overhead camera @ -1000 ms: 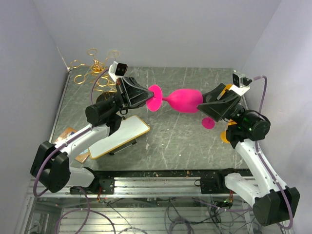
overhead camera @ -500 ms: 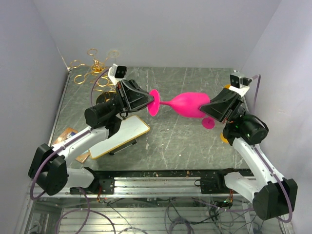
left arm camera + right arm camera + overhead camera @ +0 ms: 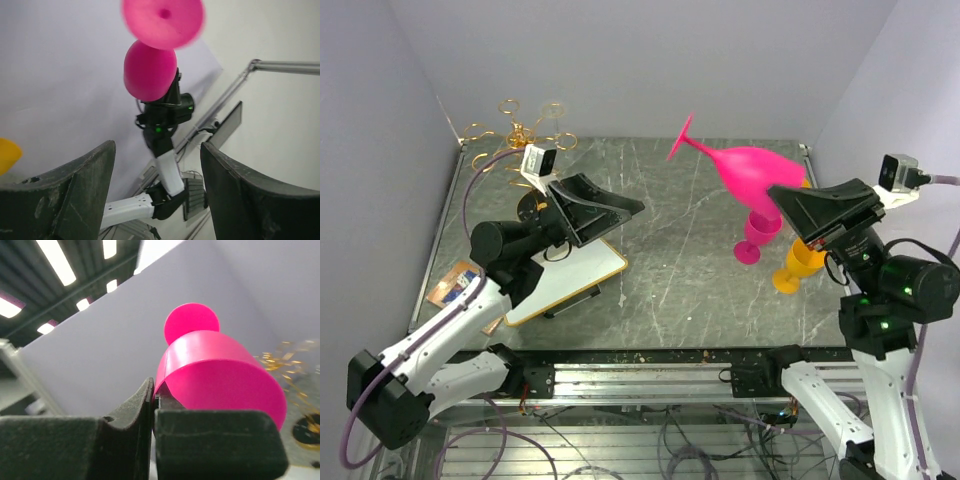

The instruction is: Take the wine glass off the wine glass rack

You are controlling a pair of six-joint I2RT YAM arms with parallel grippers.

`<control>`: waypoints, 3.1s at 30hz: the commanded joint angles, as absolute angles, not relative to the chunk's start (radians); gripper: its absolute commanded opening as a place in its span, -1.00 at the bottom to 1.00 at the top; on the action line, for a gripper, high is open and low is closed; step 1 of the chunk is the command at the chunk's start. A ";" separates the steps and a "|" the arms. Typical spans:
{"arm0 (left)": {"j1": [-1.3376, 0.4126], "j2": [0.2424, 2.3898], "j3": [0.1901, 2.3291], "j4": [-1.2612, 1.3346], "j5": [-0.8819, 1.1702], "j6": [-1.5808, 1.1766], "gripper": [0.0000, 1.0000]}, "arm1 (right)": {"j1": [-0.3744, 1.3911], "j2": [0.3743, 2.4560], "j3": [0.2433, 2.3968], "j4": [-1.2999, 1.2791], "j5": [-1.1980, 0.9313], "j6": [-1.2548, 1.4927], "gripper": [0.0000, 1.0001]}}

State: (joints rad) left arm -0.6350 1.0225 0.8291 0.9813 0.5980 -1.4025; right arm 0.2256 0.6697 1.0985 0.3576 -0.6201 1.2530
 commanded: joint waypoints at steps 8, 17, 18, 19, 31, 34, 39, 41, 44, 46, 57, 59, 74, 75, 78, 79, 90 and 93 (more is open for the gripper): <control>-0.632 0.892 0.879 0.463 0.443 -1.061 0.61 | 0.229 0.692 1.215 -0.596 -0.223 1.018 -1.00; -0.632 0.921 0.876 0.481 0.458 -1.061 0.59 | 0.234 0.735 1.055 -0.833 -0.105 1.047 -1.00; -0.632 0.923 0.878 0.480 0.459 -1.058 0.59 | 0.234 0.768 1.067 -0.889 -0.066 1.041 -1.00; -0.632 0.923 0.879 0.474 0.458 -1.053 0.59 | 0.234 0.803 1.086 -0.945 -0.027 1.036 -1.00; -0.632 0.892 0.929 0.281 0.400 -0.950 0.70 | 0.232 1.206 1.238 -1.287 0.267 1.099 -1.00; -0.632 0.861 0.957 0.188 0.360 -0.902 0.79 | 0.233 1.243 1.257 -1.288 0.312 1.136 -1.00; -0.632 0.810 1.003 0.042 0.292 -0.820 0.89 | 0.231 1.281 1.281 -1.272 0.368 1.164 -1.00; -0.632 0.794 1.012 0.008 0.273 -0.802 0.91 | 0.230 1.289 1.276 -1.246 0.377 1.162 -1.00; -0.632 0.782 1.025 -0.028 0.248 -0.783 0.93 | 0.224 1.307 1.277 -1.224 0.375 1.164 -1.00; -0.632 0.777 1.036 -0.046 0.238 -0.773 0.93 | 0.222 1.325 1.281 -1.214 0.376 1.169 -1.00; -0.632 0.764 1.044 -0.077 0.218 -0.748 0.94 | 0.222 1.383 1.263 -1.140 0.423 1.174 -1.00; -0.632 0.763 1.046 -0.081 0.218 -0.747 0.94 | 0.221 1.386 1.249 -1.124 0.424 1.174 -1.00; -0.632 0.749 1.054 -0.105 0.210 -0.741 0.95 | 0.220 1.421 1.220 -1.089 0.413 1.170 -0.83; -0.631 0.747 1.055 -0.106 0.209 -0.740 0.95 | 0.220 1.423 1.224 -1.094 0.417 1.170 -0.77; -0.632 0.746 1.056 -0.111 0.206 -0.739 0.95 | 0.221 1.419 1.242 -1.102 0.413 1.157 -0.61; -0.632 0.747 1.055 -0.111 0.206 -0.738 0.95 | 0.221 1.418 1.252 -1.106 0.408 1.150 -0.54; -0.631 0.772 1.076 -0.128 0.209 -0.734 0.95 | 0.221 1.304 1.362 -1.187 0.388 1.077 0.16; -0.632 0.773 1.082 -0.144 0.199 -0.731 0.95 | 0.220 1.223 1.350 -1.143 0.371 1.015 0.45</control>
State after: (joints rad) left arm -0.6350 0.7723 1.0412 -0.1246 0.2287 -0.7544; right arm 0.2237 1.3228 1.3312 -1.1515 0.3702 1.0874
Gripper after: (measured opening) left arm 0.974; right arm 0.656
